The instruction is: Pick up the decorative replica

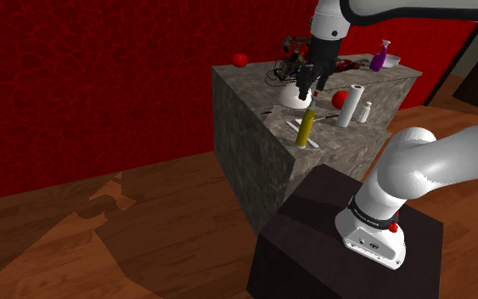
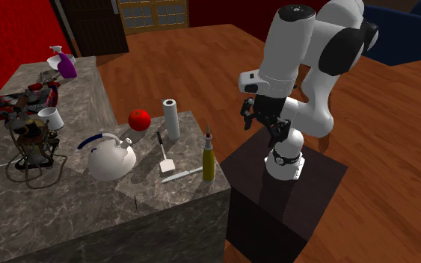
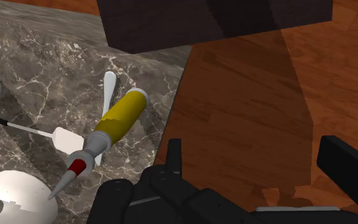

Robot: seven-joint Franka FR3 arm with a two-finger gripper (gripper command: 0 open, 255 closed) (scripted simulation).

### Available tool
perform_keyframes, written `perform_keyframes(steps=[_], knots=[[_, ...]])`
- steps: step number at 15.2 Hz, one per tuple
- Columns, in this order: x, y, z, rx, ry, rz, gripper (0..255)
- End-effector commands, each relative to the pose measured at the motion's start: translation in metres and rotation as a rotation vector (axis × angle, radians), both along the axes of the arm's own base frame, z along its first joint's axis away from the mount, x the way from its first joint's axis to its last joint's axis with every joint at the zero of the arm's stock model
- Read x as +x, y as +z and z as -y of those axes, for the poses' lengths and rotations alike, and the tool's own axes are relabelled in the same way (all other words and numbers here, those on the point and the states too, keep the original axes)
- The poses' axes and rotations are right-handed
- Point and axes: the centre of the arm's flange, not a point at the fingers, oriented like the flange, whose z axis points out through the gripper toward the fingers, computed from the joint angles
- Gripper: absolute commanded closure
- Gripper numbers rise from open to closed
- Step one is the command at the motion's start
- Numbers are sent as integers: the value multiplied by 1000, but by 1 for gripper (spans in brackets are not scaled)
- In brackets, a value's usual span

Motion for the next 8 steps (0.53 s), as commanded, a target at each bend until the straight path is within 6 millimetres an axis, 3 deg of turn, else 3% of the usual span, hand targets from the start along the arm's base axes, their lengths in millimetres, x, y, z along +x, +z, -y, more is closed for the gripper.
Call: perform_keyframes(steps=[1, 8], knots=[[0, 0, 0, 0, 0, 0, 0], [14, -18, 95, 42, -69, 37, 0]])
